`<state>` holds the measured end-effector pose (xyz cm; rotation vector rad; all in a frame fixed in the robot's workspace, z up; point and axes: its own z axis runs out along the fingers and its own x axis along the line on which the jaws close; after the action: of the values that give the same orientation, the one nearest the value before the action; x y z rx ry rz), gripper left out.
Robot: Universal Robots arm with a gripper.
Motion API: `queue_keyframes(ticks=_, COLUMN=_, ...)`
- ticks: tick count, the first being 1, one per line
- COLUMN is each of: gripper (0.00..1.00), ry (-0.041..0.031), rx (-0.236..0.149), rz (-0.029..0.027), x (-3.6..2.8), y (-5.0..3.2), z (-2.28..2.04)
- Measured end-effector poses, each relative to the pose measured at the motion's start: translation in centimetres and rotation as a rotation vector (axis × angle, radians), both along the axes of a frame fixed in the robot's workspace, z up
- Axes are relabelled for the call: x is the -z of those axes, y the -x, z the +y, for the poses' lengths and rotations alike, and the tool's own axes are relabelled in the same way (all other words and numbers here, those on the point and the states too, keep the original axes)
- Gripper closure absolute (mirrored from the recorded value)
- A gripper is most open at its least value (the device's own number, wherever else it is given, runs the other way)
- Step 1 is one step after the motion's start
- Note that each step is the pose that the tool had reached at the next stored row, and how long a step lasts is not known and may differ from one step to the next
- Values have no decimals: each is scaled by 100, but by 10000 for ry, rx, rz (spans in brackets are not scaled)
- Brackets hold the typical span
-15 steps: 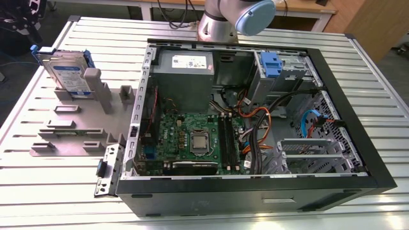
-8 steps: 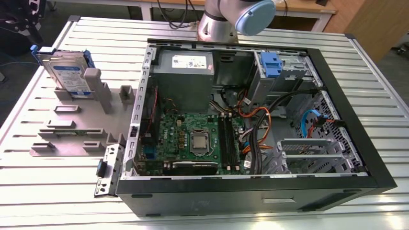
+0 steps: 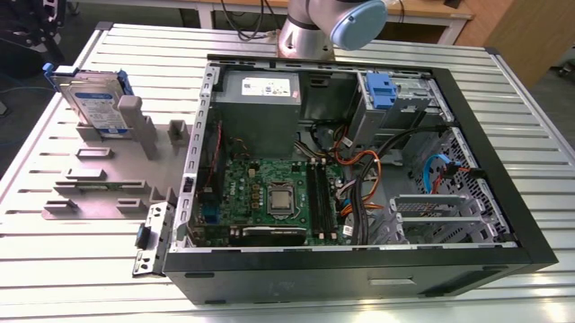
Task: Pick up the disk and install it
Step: 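Pick up the disk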
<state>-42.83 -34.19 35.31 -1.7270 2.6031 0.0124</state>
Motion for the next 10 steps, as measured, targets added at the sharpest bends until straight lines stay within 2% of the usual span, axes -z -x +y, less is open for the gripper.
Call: queue_keyframes(ticks=10, gripper=89, ry=3, rx=-1692, rz=-5, x=12, y=1, z=0)
